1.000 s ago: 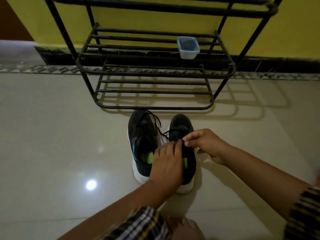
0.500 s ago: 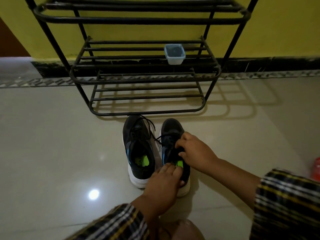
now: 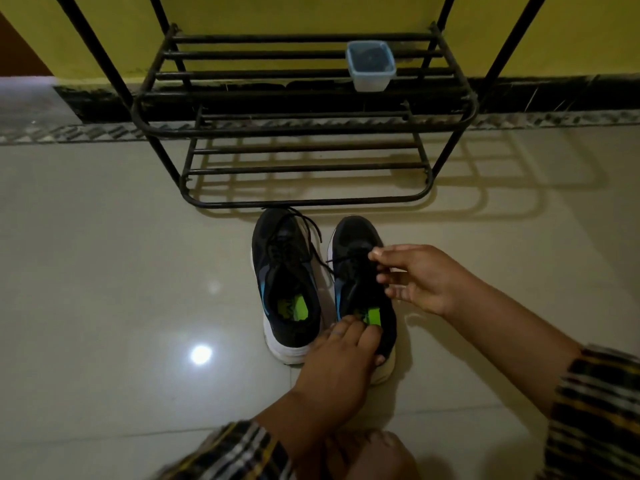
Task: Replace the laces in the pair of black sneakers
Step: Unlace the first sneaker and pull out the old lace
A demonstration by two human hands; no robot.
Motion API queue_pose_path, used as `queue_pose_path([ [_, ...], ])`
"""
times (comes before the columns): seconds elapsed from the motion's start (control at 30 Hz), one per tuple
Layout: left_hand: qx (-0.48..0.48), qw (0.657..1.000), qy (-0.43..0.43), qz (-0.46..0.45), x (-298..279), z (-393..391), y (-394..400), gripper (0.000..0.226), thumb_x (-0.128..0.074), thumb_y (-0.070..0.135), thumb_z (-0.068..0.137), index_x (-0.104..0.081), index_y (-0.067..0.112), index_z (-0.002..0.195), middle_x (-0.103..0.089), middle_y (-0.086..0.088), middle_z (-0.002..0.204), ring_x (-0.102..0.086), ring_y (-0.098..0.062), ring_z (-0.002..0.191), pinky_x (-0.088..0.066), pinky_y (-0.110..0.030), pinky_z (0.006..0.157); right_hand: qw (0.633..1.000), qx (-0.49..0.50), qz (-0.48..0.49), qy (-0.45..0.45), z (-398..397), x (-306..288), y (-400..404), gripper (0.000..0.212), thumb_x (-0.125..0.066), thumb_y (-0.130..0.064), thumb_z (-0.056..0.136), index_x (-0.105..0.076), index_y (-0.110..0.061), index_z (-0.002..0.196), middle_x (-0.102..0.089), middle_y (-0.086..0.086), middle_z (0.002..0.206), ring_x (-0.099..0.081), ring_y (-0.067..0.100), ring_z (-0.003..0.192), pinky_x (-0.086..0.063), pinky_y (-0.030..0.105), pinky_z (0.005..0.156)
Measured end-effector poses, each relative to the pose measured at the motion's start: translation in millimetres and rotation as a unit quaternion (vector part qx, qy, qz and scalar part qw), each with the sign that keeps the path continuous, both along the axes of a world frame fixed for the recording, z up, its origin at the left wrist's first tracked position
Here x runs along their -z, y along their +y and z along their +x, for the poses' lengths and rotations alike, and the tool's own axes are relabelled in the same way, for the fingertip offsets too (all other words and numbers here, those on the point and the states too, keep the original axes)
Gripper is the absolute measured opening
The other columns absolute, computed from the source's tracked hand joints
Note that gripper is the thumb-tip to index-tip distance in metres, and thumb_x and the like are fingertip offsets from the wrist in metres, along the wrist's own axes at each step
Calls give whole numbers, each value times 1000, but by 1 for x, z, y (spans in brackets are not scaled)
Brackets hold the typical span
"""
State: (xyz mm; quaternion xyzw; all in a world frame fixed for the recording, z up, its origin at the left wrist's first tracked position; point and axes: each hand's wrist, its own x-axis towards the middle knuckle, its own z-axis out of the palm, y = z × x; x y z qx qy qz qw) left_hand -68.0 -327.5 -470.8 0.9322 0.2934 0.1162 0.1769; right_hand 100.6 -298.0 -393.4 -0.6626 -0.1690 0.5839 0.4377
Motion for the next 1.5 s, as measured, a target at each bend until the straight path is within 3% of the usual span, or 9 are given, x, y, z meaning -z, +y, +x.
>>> queue_pose_path([
  [0.17,1,1000,17,1,-1,0,1,31,-37,37,81,-49,21,105,-66,2,98,-64,-19,100,-55,-25,72,931,-195,67,-302,0,15,-9,21,-73,-10,79,-68,-14,100,-55,-5,85,-52,3,72,-43,13,64],
  [0.37,3,999,36,-12,3,-1,0,36,-36,34,84,-49,16,112,-65,-4,103,-62,-24,106,-57,-31,71,717,-337,107,-600,-3,31,-17,8,-62,-20,88,-66,-15,92,-40,-6,95,-44,16,100,-35,24,74],
  [0.53,0,999,47,-2,2,-2,2,37,-37,34,84,-49,15,114,-65,-3,100,-64,-24,101,-57,-29,59,968,-44,117,-217,-8,5,-6,20,-56,-8,91,-58,-16,74,-51,-3,71,-50,11,67,-41,22,60],
  [0.63,3,999,47,0,1,-1,3,37,-37,35,84,-47,16,115,-65,-2,100,-63,-23,99,-56,-30,56,993,42,107,17,-2,-5,-4,13,-54,-7,92,-59,-12,80,-52,1,67,-49,10,56,-43,22,51],
  [0.73,16,998,55,-20,-1,-1,4,36,-41,33,86,-42,18,118,-62,-4,103,-59,-27,101,-56,-37,60,992,-56,62,-94,-1,10,-9,9,-60,-6,89,-64,-12,93,-54,2,75,-50,9,60,-44,20,53],
  [0.87,10,996,71,-50,-5,-1,4,40,-36,35,88,-36,19,125,-59,-6,114,-53,-29,113,-55,-43,68,824,-258,115,-491,2,38,-16,26,-68,-15,83,-64,-23,108,-47,-5,92,-48,7,80,-39,18,70],
  [1.0,-16,996,79,-25,-5,1,2,42,-33,37,82,-46,19,117,-65,-1,104,-63,-24,103,-56,-34,58,676,-331,151,-640,-1,43,-20,13,-64,-23,86,-66,-16,97,-49,3,97,-50,23,95,-43,29,63],
  [1.33,-18,990,110,-84,-3,3,4,49,-46,20,96,-31,24,142,-43,-2,138,-26,-25,138,-29,-46,106,962,-87,166,-201,-5,0,-7,13,-63,-5,86,-63,-13,77,-58,-1,71,-55,3,62,-45,13,57],
  [1.5,-16,990,110,-87,-5,2,4,49,-43,22,97,-29,27,143,-40,0,140,-21,-22,140,-25,-42,109,946,-146,122,-264,13,9,-4,19,-54,-6,92,-65,-14,105,-66,1,98,-57,6,72,-46,18,62],
])
